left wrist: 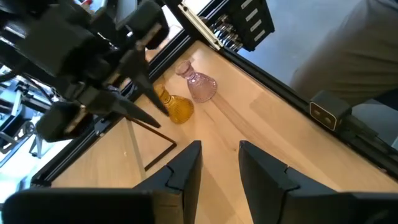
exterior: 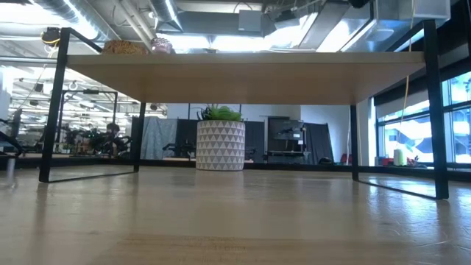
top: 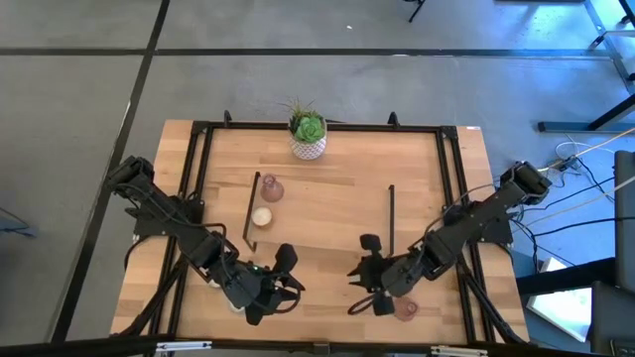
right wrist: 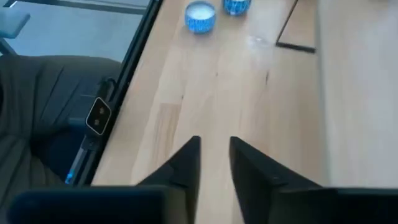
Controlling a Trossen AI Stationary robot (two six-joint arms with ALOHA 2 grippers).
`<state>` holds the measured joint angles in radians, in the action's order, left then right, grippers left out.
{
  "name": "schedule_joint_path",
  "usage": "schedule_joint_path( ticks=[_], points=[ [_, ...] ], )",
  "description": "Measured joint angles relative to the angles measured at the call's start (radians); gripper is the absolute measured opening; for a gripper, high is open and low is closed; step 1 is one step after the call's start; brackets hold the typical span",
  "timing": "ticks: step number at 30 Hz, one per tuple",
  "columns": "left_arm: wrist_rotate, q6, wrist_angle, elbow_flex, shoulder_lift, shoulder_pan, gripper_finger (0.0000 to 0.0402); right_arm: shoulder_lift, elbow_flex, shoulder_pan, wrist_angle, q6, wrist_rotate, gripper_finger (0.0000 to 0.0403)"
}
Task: Pick & Place candle stick holders
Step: Adjust the shelf
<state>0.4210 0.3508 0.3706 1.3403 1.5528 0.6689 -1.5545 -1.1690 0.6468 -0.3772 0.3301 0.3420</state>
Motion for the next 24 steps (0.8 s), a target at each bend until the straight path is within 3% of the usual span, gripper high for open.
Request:
schedule_joint_path(
  ticks=[3,7,11,14,18,24],
  points=[
    [0.0,-0.006,0.0,0.0,0.0,0.0,0.0102,-0.034,0.0,0.001,-0.017,0.081,-0.011,0.0125],
    [0.003,-0.014,0.0,0.0,0.0,0.0,0.0102,-0.044,0.0,0.009,-0.175,0.373,-0.121,0.0166],
    [0.003,-0.015,0.0,0.0,0.0,0.0,0.0102,-0.03,-0.001,0.012,-0.411,0.687,-0.25,0.0187],
    [0.004,-0.016,-0.001,0.0,0.0,0.0,0.0102,-0.015,0.0,0.044,-0.521,0.814,-0.301,0.019],
    [0.004,-0.014,-0.001,0.0,0.0,0.0,0.0102,0.005,0.0,0.065,-0.523,0.855,-0.267,0.0187],
    [0.004,-0.009,-0.003,0.0,0.0,-0.001,0.0102,0.014,0.0,0.061,-0.43,0.778,-0.214,0.0186]
  ],
)
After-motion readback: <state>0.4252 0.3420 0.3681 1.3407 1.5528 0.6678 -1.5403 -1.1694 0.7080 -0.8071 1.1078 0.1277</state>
